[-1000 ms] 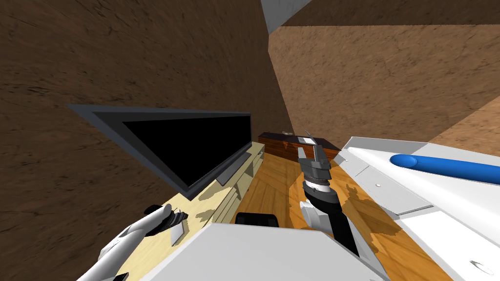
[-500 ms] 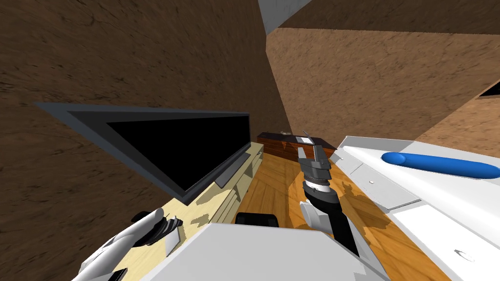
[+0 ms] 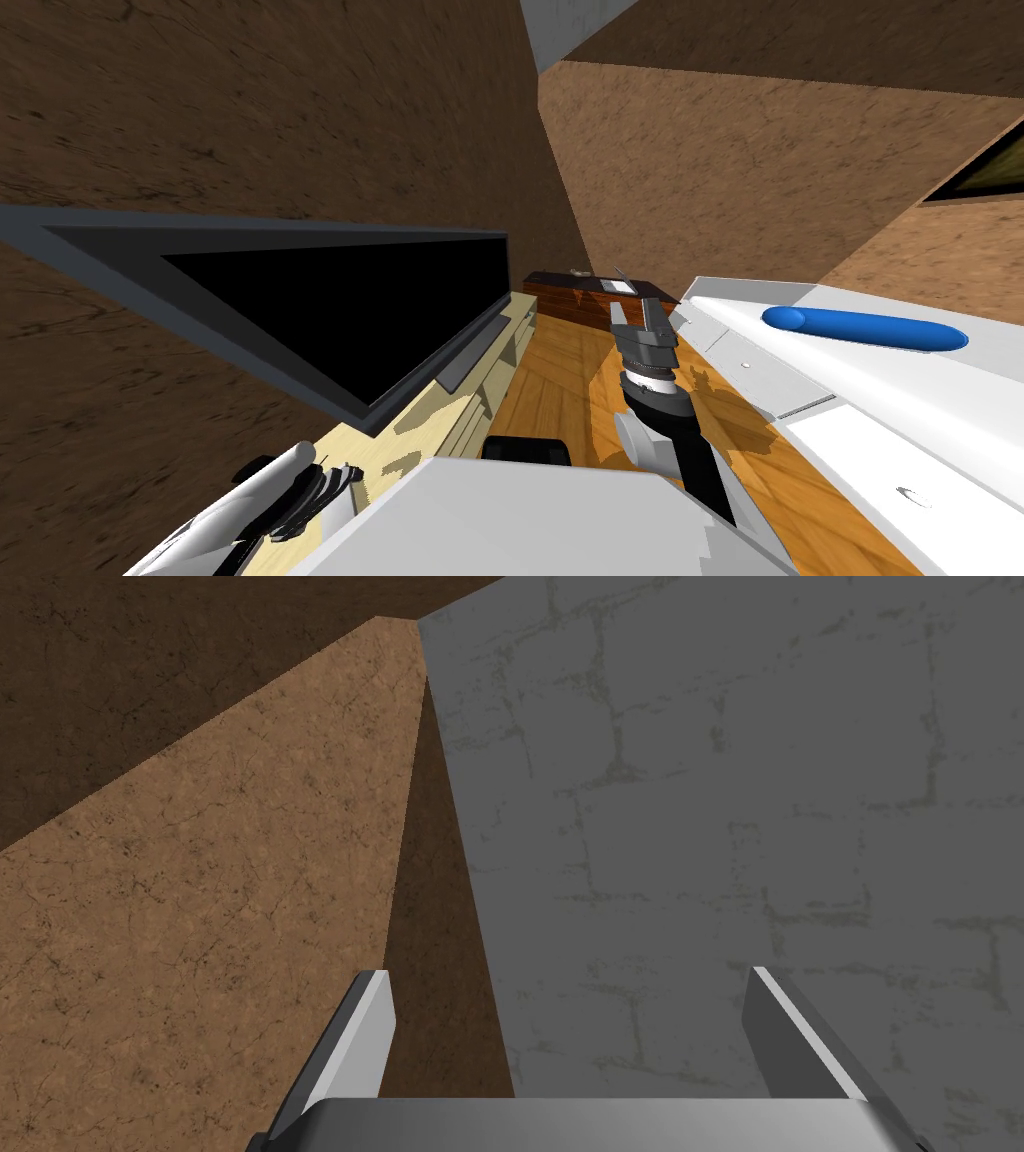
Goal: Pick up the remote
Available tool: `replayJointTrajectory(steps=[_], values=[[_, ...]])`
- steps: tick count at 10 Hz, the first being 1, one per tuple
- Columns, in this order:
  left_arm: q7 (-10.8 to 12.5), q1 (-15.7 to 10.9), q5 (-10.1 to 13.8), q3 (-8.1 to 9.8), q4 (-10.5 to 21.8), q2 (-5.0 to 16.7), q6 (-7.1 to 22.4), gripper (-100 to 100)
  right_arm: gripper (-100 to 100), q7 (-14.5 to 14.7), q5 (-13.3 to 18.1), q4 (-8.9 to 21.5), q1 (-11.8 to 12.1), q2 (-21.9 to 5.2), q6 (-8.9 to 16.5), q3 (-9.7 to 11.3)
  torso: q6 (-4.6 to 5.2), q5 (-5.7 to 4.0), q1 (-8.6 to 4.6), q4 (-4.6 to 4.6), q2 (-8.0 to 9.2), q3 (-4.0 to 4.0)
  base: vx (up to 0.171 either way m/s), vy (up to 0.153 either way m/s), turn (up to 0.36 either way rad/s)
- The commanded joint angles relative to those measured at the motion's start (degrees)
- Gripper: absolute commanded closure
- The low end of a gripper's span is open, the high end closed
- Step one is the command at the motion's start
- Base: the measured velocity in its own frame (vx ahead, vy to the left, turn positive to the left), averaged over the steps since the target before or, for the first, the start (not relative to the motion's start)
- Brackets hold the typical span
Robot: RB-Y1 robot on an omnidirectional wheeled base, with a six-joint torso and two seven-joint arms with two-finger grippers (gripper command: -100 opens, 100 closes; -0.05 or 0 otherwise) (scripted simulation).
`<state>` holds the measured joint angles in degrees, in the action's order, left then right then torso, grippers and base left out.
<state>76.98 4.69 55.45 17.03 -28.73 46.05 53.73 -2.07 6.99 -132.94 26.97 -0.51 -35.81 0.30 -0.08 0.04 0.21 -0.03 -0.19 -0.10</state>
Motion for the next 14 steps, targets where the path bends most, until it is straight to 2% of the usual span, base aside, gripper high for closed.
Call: replayJointTrajectory(steps=[1,4,5,6,7,8,10,14], values=[[1.9,0.1,1.3,0.42,1.9,0.1,1.4,-100,0,0.0,0.0,0.0,0.0,0.0,0.0,0.0,0.00,0.00,0.00,0.00,0.00,0.00,0.042,0.060,-0.058],[2.3,0.0,1.8,0.58,2.8,0.1,1.7,-100,0,0.0,0.0,0.0,0.0,0.0,0.0,0.0,-0.01,-0.01,-0.06,0.02,0.11,0.06,0.011,0.028,-0.013],[2.8,0.4,1.6,0.54,1.8,0.1,2.0,-100,0,0.0,0.0,0.0,0.0,0.0,0.0,0.0,-0.01,-0.03,-0.16,0.03,0.16,0.09,0.000,0.000,0.000],[2.8,0.4,1.7,0.55,1.9,0.1,2.0,0,0,0.0,0.0,0.0,0.0,0.0,0.0,0.0,-0.01,-0.04,-0.20,0.04,0.17,0.10,0.000,0.000,0.000],[2.6,0.6,-0.1,0.95,0.4,-1.2,1.9,-100,0,0.0,0.0,0.0,0.0,0.0,0.0,0.0,-0.01,-0.04,-0.21,0.04,0.18,0.10,0.029,-0.030,0.097],[2.6,0.6,-0.1,0.95,0.4,-1.2,1.9,-100,0,0.0,0.0,0.0,0.0,0.0,0.0,0.0,-0.03,-0.05,-0.31,0.02,0.10,0.06,0.037,-0.039,0.123],[2.3,0.8,-2.7,1.55,-1.9,-3.0,1.8,-100,0,0.0,0.0,0.0,0.0,0.0,0.0,0.0,-0.04,-0.07,-0.40,0.00,0.01,0.01,0.046,-0.049,0.154],[2.3,0.8,-2.7,1.55,-1.9,-3.0,1.8,-100,0,0.0,0.0,0.0,0.0,0.0,0.0,0.0,-0.01,-0.05,-0.20,0.04,0.17,0.10,0.006,-0.006,0.019]])
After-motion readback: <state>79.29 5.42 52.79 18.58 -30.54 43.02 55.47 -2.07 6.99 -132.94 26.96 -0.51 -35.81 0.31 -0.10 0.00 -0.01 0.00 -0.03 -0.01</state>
